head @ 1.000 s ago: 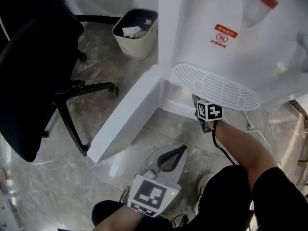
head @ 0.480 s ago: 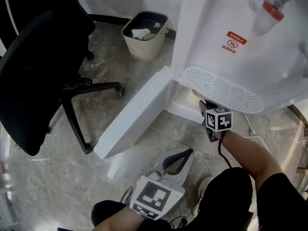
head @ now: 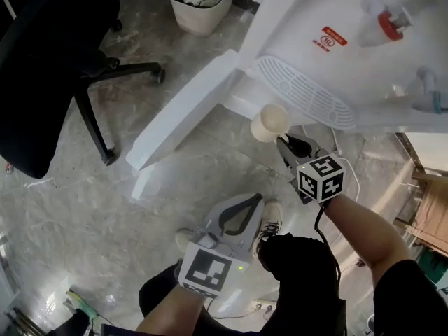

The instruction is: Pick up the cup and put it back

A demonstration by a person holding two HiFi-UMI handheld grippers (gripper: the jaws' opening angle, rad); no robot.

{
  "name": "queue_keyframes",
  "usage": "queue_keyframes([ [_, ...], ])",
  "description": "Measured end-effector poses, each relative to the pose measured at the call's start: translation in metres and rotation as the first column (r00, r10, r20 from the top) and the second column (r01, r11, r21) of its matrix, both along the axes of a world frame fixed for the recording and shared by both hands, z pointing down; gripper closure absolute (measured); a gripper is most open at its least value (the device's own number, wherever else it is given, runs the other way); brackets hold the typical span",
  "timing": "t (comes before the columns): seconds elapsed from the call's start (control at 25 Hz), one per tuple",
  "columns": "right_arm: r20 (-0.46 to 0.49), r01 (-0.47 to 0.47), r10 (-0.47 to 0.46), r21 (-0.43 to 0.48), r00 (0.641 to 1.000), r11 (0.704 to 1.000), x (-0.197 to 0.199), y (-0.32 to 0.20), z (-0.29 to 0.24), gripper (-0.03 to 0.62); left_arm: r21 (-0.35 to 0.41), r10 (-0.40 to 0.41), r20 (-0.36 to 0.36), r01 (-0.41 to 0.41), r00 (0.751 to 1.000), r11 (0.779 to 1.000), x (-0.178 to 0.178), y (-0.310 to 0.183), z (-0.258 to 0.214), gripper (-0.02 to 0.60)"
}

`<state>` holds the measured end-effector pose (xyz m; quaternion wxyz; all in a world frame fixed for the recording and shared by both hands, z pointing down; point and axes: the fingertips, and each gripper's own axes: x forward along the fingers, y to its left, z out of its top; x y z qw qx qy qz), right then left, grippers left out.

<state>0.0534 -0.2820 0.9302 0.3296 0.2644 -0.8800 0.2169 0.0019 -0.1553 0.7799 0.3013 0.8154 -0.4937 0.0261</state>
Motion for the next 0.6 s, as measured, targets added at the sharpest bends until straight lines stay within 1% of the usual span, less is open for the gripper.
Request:
queue_keyframes([
  [0.08,-0.004,0.025,-0.025,-0.013,1.000,1.000,0.001,0.018,-0.038,0.543,-0.063,-0.051,0.017,0.052,0.999,0.997,-0.006,0.020,-0.007,0.578],
  [0.12,-0.005,0.038,-0.038,-0.020,0.999,0.999,0.001,0.027,-0.058,0.543,-0.082,-0.048,0.043,0.051,0.998,0.995,-0.007,0.031,-0.014,0.578],
  [0.2,-0.010,0.051,-0.051,-0.044,0.999,0.998,0.007,0.049,-0.099,0.543,-0.106,0.010,0.102,0.001,0.995,0.994,-0.002,0.058,-0.041,0.579],
  [0.24,-0.010,0.052,-0.052,-0.054,0.999,0.997,0.010,0.060,-0.121,0.543,-0.123,0.032,0.116,-0.017,0.993,0.992,0.000,0.071,-0.058,0.578],
  [0.28,-0.006,0.052,-0.052,-0.057,0.999,0.997,0.011,0.069,-0.143,0.543,-0.141,0.039,0.118,-0.022,0.992,0.990,0.000,0.083,-0.075,0.579],
  [0.36,0.010,0.054,-0.054,-0.049,0.999,0.997,0.011,0.080,-0.192,0.543,-0.165,0.028,0.109,-0.010,0.994,0.986,-0.002,0.102,-0.111,0.579],
  [0.44,0.033,0.061,-0.060,-0.032,0.998,0.998,0.007,0.090,-0.242,0.543,-0.173,0.015,0.107,0.004,0.994,0.985,-0.004,0.117,-0.148,0.579],
  [0.52,0.071,0.066,-0.066,0.003,0.995,0.998,-0.002,0.096,-0.290,0.543,-0.173,-0.006,0.101,0.024,0.995,0.985,-0.009,0.126,-0.180,0.578],
  [0.6,0.113,0.063,-0.070,0.064,0.991,0.996,-0.012,0.093,-0.339,0.543,-0.168,-0.028,0.085,0.042,0.996,0.985,-0.016,0.127,-0.204,0.579],
])
